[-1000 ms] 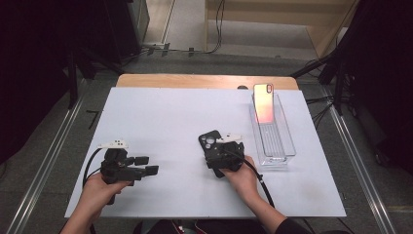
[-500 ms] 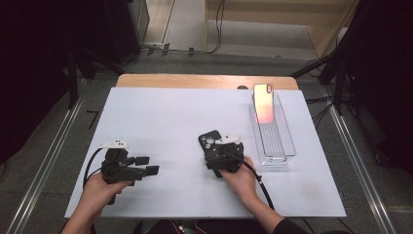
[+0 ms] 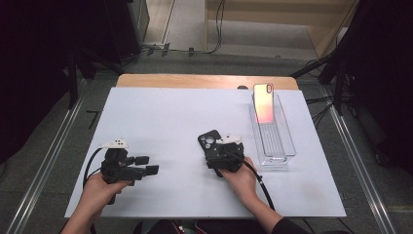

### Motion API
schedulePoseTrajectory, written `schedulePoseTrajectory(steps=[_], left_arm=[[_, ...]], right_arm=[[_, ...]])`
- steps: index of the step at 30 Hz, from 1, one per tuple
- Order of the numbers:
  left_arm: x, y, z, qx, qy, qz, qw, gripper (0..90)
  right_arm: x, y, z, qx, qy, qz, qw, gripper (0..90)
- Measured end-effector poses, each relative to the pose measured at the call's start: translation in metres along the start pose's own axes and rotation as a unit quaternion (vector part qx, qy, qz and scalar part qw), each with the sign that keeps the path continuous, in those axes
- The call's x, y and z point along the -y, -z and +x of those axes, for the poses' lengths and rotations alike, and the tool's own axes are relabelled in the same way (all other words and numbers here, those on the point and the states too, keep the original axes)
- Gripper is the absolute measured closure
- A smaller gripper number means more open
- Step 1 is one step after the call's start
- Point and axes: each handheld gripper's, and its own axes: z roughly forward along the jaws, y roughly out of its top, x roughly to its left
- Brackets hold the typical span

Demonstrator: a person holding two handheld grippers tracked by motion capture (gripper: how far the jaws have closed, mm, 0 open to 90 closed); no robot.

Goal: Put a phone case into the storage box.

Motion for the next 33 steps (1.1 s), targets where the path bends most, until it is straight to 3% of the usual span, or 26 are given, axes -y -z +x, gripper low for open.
schedulePoseTrajectory(steps=[12, 16, 20, 26, 33], left_arm=[[-0.002, -0.002, -0.001, 0.003, 0.002, -0.002, 1.0000, 30.8], [-0.005, -0.002, -0.003, 0.003, 0.003, -0.003, 1.0000, 30.8], [-0.009, -0.003, -0.006, 0.004, 0.010, -0.008, 0.9999, 30.7], [-0.018, -0.005, -0.013, 0.012, 0.018, -0.015, 0.9997, 30.6], [-0.029, -0.011, -0.019, 0.009, 0.028, -0.016, 0.9994, 30.3]], right_arm=[[-0.003, 0.005, -0.011, -0.029, -0.019, -0.002, 0.9994, 13.6], [-0.008, 0.013, -0.014, -0.040, -0.035, -0.020, 0.9984, 13.6], [-0.015, 0.024, -0.015, -0.052, -0.036, -0.031, 0.9975, 13.6], [-0.022, 0.042, -0.014, -0.078, -0.057, -0.055, 0.9937, 13.5], [-0.021, 0.050, -0.012, -0.103, -0.084, -0.056, 0.9896, 13.5]])
